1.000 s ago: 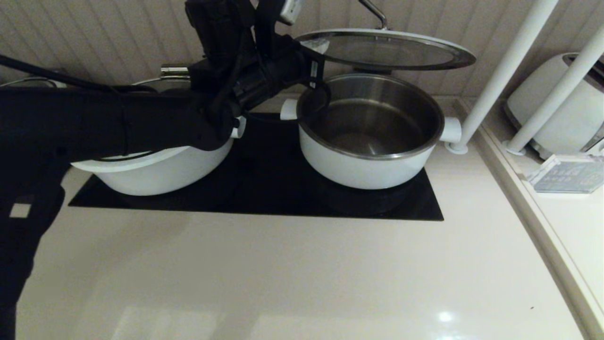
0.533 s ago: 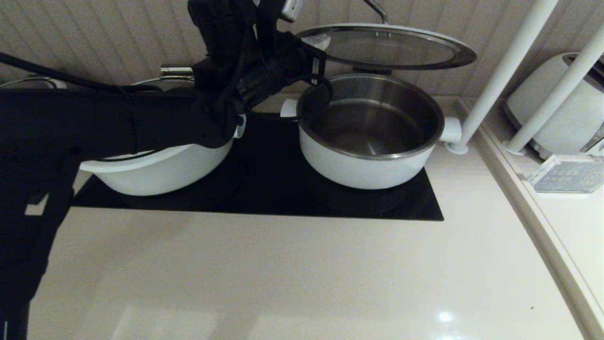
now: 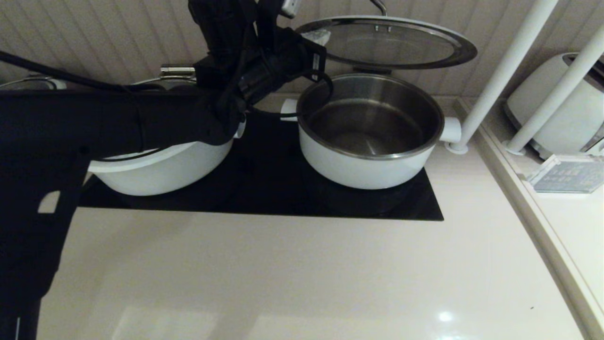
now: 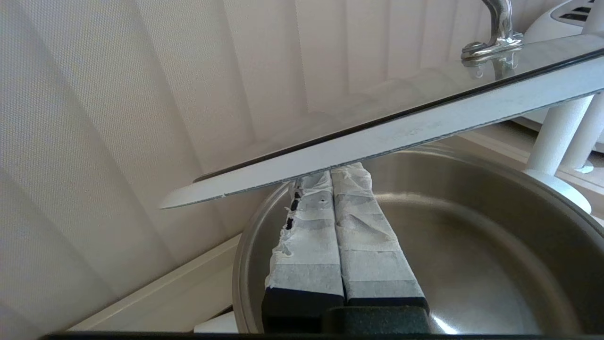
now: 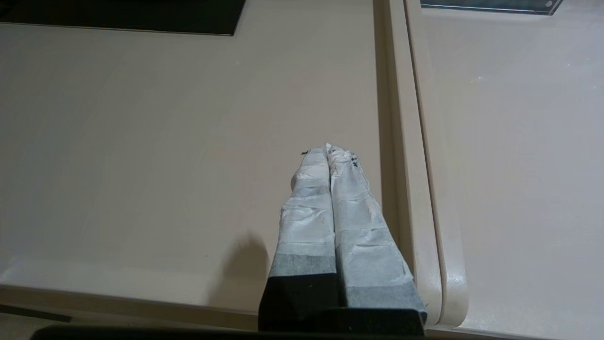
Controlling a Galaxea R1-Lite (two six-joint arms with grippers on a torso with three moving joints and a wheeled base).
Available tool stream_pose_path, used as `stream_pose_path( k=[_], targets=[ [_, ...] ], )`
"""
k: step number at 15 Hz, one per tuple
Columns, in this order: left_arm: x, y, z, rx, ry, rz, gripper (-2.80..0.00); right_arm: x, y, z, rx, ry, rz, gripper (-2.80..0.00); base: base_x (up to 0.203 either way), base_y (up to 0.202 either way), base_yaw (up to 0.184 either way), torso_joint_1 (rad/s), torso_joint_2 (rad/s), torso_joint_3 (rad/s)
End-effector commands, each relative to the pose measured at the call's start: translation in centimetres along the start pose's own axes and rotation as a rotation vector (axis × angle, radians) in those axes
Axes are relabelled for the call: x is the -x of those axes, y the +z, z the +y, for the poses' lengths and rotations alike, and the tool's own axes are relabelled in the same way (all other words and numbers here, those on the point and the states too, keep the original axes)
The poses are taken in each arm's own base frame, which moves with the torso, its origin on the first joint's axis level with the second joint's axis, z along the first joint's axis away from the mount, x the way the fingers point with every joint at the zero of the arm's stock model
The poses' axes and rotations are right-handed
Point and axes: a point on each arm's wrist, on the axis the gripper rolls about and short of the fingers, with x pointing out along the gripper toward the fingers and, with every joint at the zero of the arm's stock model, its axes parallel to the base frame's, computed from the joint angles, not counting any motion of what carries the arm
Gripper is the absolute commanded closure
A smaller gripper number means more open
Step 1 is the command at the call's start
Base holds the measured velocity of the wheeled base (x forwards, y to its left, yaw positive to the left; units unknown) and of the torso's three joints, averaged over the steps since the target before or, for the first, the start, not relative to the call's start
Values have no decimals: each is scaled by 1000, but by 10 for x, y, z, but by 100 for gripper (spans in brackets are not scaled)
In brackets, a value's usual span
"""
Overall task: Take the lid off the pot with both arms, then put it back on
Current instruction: Open the pot lid completely
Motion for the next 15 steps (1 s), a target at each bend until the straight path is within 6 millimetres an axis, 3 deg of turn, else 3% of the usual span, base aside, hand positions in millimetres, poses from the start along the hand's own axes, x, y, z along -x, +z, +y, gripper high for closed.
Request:
stream_pose_path(
  k=[1, 15],
  targets=[
    [2, 6, 2, -5, 6, -16, 0, 0, 0, 0, -1, 1, 1, 0, 0, 0, 0, 0, 0, 0],
    [12, 34, 10, -18, 23, -72, 0, 0, 0, 0, 1, 1, 1, 0, 0, 0, 0, 0, 0, 0]
  ],
)
